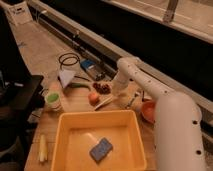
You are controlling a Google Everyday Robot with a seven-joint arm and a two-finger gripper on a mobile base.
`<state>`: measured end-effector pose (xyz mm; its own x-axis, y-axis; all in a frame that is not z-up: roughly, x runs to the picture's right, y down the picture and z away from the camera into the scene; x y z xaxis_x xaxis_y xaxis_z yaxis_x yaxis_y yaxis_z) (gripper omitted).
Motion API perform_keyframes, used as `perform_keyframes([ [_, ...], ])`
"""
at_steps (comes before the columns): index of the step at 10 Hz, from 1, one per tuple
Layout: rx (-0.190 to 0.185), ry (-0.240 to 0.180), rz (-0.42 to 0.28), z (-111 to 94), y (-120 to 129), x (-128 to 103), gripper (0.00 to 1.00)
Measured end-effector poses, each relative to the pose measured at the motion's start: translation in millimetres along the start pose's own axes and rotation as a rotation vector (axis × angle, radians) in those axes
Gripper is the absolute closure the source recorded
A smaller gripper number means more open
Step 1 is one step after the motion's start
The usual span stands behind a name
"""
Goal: Wipe table surface with brush
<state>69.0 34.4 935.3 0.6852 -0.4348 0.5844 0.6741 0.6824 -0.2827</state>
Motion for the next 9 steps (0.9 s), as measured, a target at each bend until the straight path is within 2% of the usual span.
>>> perform_keyframes([
  [2, 0.011, -0.039, -0.032, -2.6, 4.4, -27.6, 1.00],
  [4, -0.004, -0.051, -0.020, -9.4, 25.0, -42.7, 1.00],
  [5, -0.013, -0.051, -0.001, -12.3, 35.0, -40.8, 1.00],
  [7, -0.034, -0.032, 0.046, -19.4, 55.8, -20.7, 1.00],
  [9, -0.040, -0.004, 0.084, -21.2, 56.4, 9.4, 1.00],
])
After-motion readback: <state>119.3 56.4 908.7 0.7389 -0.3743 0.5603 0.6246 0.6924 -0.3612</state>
